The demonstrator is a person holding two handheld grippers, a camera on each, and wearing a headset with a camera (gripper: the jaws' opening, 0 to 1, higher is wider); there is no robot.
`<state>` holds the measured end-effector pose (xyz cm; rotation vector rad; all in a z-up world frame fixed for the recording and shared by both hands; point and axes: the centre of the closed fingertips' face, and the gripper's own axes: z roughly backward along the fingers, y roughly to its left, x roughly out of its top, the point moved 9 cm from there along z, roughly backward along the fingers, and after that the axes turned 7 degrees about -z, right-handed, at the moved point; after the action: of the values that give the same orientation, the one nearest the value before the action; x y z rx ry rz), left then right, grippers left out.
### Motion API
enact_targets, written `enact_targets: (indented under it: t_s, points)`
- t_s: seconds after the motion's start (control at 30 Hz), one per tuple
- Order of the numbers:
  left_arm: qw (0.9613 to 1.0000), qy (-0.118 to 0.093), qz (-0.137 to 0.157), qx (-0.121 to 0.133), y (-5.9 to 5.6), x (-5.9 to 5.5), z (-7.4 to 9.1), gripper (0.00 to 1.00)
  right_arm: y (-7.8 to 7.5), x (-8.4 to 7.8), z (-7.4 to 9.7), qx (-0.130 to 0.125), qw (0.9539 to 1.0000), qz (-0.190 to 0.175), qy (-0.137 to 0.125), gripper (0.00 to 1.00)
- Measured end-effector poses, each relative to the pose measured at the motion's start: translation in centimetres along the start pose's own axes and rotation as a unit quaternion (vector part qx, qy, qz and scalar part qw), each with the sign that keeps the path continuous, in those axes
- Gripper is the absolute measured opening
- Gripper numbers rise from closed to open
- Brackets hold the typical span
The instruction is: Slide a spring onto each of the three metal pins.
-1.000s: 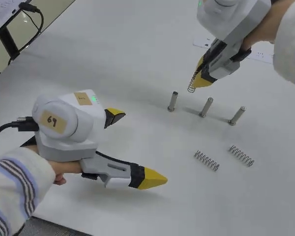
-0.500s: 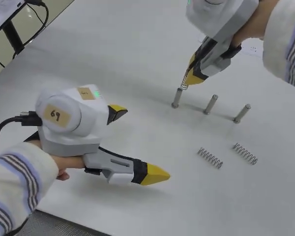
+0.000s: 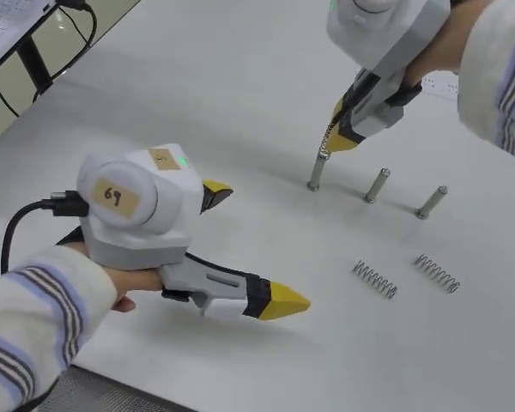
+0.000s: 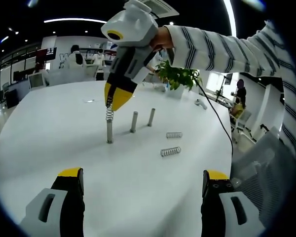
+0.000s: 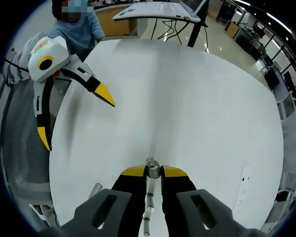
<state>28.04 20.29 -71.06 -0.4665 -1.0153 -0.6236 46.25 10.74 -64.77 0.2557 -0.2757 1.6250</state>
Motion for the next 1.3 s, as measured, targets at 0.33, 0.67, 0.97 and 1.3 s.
enact_targets:
  t_s: [0.33,0.67,0.97,1.3]
  points:
    - [1.0000,0.005,-0.001,0.004,-0.1,-0.2,0.2,0.98,0.5,0.3,-0.1,-0.001,0.9999,0.012,0.008,0.08]
    - [1.0000,0.003,-0.002,0.006,0.0,-0.2,0.2,0.98,0.5,0.6,-0.2,0.000,0.9999,0.010,0.010,0.08]
    - [1.0000,0.003,-0.004,0.007,-0.1,-0.2,0.4,0.98,0.9,0.6,-0.4,-0.004,0.9996,0.021,0.019,0.08]
    - [0.9999,0.005,-0.003,0.008,-0.1,-0.3,0.5,0.98,1.1,0.4,-1.7,-0.001,0.9991,0.024,0.033,0.08]
